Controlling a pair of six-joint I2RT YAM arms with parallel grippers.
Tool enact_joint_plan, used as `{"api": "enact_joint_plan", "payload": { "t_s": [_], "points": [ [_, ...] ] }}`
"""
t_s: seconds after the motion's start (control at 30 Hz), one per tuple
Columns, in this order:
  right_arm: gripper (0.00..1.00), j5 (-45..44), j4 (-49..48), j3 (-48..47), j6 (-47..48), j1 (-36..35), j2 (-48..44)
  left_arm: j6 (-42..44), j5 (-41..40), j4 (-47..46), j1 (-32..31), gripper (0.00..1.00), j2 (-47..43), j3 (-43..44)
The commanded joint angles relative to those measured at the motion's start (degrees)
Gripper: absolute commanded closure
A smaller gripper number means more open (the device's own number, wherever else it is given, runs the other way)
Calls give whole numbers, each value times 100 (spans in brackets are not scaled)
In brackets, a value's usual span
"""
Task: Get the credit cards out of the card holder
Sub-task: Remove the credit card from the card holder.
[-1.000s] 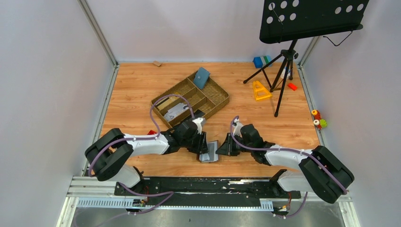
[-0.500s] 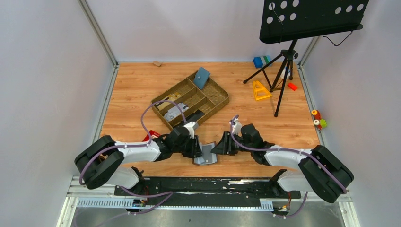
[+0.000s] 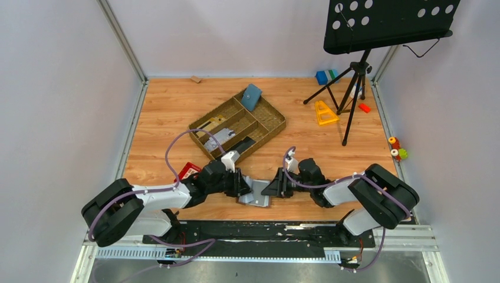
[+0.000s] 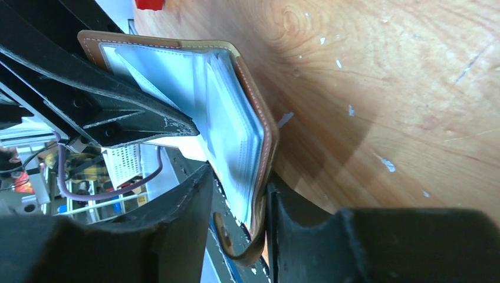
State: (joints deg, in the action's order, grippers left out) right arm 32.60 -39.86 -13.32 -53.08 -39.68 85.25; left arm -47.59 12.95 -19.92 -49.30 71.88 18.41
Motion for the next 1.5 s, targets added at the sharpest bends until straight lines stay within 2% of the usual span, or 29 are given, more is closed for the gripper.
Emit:
{"api": "enact_joint_plan", "payload": {
  "t_s": [0.0,0.17,0.27,0.33,0.43,0.5,0.63,0.73,0.93,1.0,1.13,1.33,1.47],
  "points": [
    [65,244,-992,40,-331,-36,55,-228,107,-807,34,71,-388,-93],
    [76,249,-1061,-10,-351,-33,-52,-292,93,-925,51,71,-605,-174],
    [87,240,-824,-97,-268,-38,-184,-197,31,-650,56,72,-724,-104],
    [91,176,-532,-132,-172,-28,-330,-53,-183,-180,68,71,-852,-17],
    [93,-44,162,-208,93,-29,-641,154,-1051,1327,69,67,-1111,341],
    [93,-221,717,-296,328,-24,-963,291,-1564,2253,69,62,-1241,584],
    [93,-636,1829,-516,813,-28,-1542,381,-1954,2766,87,41,-1581,688],
    [93,-887,2335,-622,1061,-23,-1887,385,-1802,2623,87,32,-1848,584],
    [93,-850,2595,-755,1248,-22,-2066,437,-916,1508,87,5,-2188,244],
    [94,-803,2581,-758,1247,-22,-2081,533,-625,1138,87,1,-2315,150],
    [94,-720,2455,-719,1205,-26,-2166,659,-426,1007,87,0,-2278,168],
    [94,-640,2296,-689,1153,-29,-2167,681,-92,801,58,0,-1689,339],
    [94,-597,2224,-685,1140,-29,-2123,782,-186,926,-77,0,-1202,613]
  ]
}}
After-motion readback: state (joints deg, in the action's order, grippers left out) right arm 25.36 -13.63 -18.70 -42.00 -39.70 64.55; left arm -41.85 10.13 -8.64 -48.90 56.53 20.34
